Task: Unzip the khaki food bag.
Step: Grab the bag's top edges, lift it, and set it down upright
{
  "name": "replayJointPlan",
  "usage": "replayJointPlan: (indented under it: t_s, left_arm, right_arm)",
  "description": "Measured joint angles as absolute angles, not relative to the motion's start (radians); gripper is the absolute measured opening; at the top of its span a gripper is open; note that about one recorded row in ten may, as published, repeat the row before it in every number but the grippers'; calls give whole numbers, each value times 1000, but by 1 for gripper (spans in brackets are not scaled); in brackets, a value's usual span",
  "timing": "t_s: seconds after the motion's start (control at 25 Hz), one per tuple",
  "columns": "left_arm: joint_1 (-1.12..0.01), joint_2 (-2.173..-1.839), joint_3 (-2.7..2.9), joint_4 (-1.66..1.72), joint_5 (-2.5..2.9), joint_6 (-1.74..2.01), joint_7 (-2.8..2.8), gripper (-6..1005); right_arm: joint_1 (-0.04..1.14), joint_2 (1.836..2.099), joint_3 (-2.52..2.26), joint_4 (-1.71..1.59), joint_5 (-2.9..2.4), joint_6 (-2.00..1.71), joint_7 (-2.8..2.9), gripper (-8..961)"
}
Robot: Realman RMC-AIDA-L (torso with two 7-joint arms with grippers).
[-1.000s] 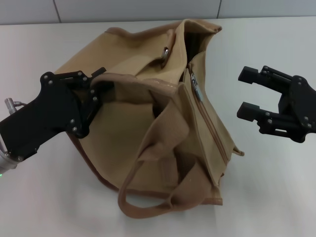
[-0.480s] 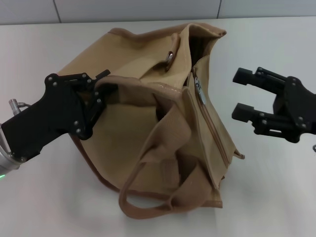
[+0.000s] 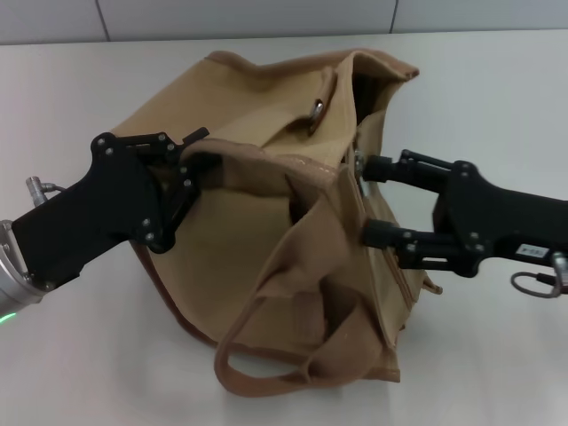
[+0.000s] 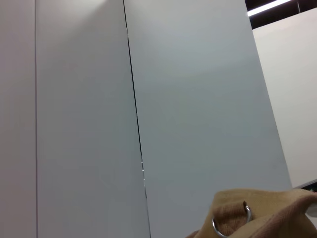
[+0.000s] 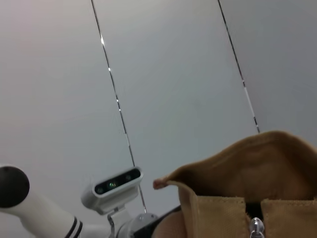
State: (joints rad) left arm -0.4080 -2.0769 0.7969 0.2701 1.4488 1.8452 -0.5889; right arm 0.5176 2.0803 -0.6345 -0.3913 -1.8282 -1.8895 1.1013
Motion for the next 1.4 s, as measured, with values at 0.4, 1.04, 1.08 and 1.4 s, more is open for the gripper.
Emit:
replayJointPlan:
  t_s: [0.4,1.04,1.08,1.4]
  left_arm:
    - [-410,-2076,798,270,1446,1844,-589,58]
    - [-415,-2074,790,270,1442,1827,-564,59]
    - [-415,-2074,790,270,1442,1824,-563,59]
    - [-416,-2074,789,270,1441,1817,-554,59]
  right_arm:
    - [535,2082,-673,-385,-1827,-1884,1104,715]
    - [531,2078,-667,-385,-1819,-1856,1214,427]
    - [531,2077,-665,-385,-1819,-1854,1226,426]
    - [531,2053,-632,-388,-1819,-1859,1408,413]
